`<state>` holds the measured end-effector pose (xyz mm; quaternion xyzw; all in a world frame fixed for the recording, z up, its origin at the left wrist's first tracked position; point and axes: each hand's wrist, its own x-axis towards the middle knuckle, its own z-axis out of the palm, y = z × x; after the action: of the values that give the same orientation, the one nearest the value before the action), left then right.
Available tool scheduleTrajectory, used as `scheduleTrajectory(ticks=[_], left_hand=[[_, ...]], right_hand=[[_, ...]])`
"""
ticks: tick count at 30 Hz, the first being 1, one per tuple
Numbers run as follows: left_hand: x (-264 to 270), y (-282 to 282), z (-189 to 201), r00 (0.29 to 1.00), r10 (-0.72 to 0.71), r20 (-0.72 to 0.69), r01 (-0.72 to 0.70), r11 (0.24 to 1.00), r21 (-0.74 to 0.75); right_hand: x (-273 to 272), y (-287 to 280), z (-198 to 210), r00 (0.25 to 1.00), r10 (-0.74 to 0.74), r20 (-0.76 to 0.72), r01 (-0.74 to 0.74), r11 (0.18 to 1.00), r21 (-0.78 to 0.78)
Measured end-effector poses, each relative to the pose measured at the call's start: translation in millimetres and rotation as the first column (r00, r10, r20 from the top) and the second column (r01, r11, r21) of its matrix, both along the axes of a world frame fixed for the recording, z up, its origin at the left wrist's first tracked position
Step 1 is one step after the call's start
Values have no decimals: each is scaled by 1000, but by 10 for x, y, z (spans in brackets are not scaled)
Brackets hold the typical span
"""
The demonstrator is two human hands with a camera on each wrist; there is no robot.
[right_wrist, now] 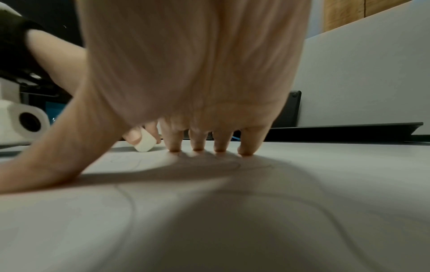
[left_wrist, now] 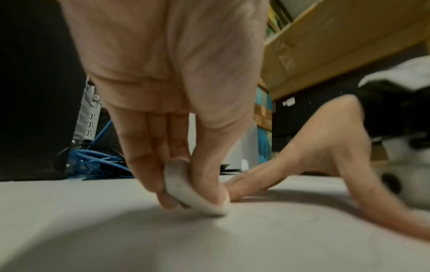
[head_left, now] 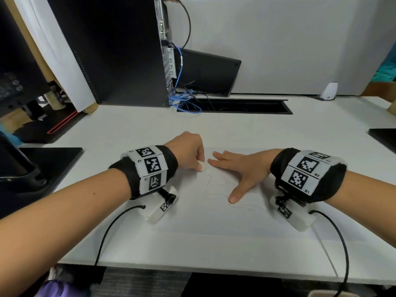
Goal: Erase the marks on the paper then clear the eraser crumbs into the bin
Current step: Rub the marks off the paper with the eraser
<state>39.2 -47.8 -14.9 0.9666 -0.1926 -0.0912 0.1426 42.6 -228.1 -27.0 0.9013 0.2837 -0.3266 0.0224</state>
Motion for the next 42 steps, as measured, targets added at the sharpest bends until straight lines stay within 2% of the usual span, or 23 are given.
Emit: scheduleTrajectory(ticks=[4, 7, 12, 16, 20, 24, 28, 33, 37, 42], left_hand=[[-59, -7, -29, 998, -60, -34, 60, 998, -9], [-5, -11, -6, 999, 36, 24, -36, 999, -18], [-36, -31, -12, 999, -24, -40, 24, 1000, -4], [-3, -46, 10, 999, 42, -12, -42, 999, -11], [-110, -88, -18, 996, -64, -66, 65, 998, 12], [-28, -74, 4, 999, 27, -22, -28, 999, -18], [-124, -108, -42, 996, -68, -49, 68, 998, -18], [-31, -81, -11, 1000, 22, 1, -22, 999, -28], [-130, -141, -36, 994, -96, -61, 97, 995, 7], [-34, -126, -14, 1000, -10, -15, 10, 1000, -7]], right_hand=[[-10, 11, 11, 1000, 4, 6, -4, 1000, -11], [-21, 12, 23, 1000, 5, 1, -5, 1000, -20], [-28, 9, 23, 1000, -7, -11, 7, 1000, -18], [-24, 13, 13, 1000, -2, -10, 2, 1000, -21], [-1, 18, 1, 1000, 2, -15, -2, 1000, -24], [-11, 16, 8, 1000, -8, -17, 7, 1000, -18], [21, 12, -9, 1000, -7, -24, 6, 1000, -8], [-2, 7, -1, 1000, -10, -18, 10, 1000, -2], [16, 6, -16, 1000, 0, -30, 0, 1000, 26], [8, 5, -3, 1000, -14, -23, 15, 1000, 25]])
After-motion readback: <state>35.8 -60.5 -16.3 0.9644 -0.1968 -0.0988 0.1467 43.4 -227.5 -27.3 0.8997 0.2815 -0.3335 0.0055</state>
